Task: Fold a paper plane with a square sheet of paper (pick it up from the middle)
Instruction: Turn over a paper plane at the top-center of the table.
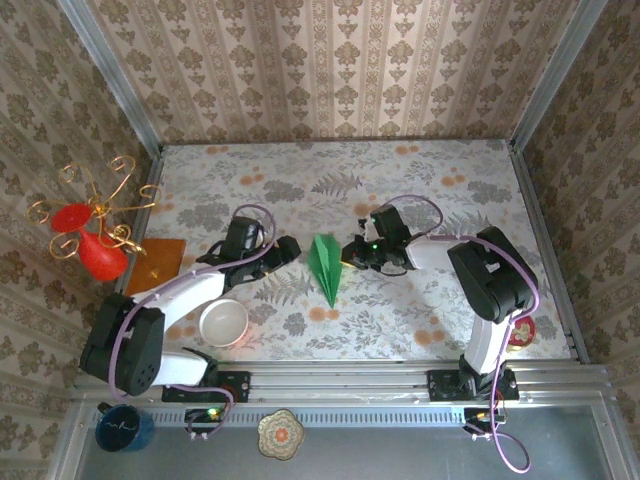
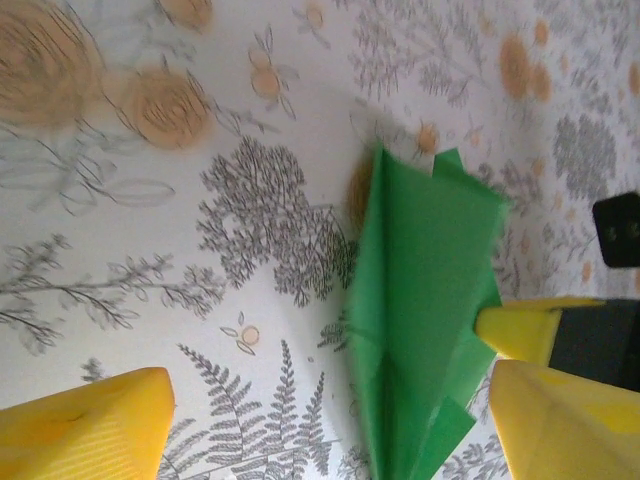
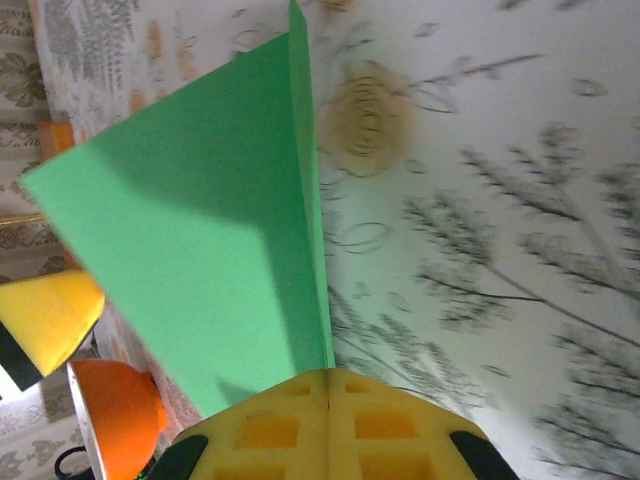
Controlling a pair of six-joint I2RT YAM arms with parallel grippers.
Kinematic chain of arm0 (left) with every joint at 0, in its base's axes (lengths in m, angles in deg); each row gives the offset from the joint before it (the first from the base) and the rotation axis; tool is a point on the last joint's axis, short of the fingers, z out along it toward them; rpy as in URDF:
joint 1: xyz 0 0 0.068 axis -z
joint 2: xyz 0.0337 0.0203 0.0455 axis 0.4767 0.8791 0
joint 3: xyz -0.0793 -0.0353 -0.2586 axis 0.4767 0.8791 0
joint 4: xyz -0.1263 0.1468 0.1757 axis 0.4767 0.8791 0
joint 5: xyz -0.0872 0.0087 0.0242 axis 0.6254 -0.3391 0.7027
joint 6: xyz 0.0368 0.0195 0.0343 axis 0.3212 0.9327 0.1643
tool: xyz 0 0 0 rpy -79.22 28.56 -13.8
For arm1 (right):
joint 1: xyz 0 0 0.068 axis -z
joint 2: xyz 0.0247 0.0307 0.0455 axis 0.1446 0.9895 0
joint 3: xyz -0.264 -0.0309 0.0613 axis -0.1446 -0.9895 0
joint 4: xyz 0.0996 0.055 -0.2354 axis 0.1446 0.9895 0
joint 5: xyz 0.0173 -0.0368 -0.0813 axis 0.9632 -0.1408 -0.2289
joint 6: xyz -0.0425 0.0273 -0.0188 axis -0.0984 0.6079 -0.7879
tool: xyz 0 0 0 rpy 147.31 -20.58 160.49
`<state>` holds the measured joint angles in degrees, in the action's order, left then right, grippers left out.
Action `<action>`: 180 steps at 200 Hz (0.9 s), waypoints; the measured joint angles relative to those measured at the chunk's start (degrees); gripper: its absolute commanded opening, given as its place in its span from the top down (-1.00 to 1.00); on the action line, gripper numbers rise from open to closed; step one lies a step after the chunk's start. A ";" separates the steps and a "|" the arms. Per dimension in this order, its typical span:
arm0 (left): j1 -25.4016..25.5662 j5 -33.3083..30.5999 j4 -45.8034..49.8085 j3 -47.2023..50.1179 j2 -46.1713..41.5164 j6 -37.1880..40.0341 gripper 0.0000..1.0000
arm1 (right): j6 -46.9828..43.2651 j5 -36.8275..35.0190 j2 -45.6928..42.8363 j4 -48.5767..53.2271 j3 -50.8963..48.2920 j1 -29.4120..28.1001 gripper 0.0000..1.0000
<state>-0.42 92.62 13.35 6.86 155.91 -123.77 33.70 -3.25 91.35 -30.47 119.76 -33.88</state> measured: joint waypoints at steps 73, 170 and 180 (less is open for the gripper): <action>6.58 2.54 -1.57 -6.40 12.83 -0.66 -0.18 | -0.04 1.16 0.00 -3.13 -3.06 2.91 0.91; 7.54 3.96 -0.57 -15.58 22.73 -1.40 0.72 | -0.04 1.79 0.00 -3.72 -3.06 3.39 0.91; 7.54 3.96 -0.09 -16.13 23.17 -1.05 0.84 | -0.02 1.88 0.00 -3.72 -3.06 3.63 0.92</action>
<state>7.12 96.57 13.26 -9.27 179.08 -124.82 33.67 -1.37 91.35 -34.19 116.70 -30.25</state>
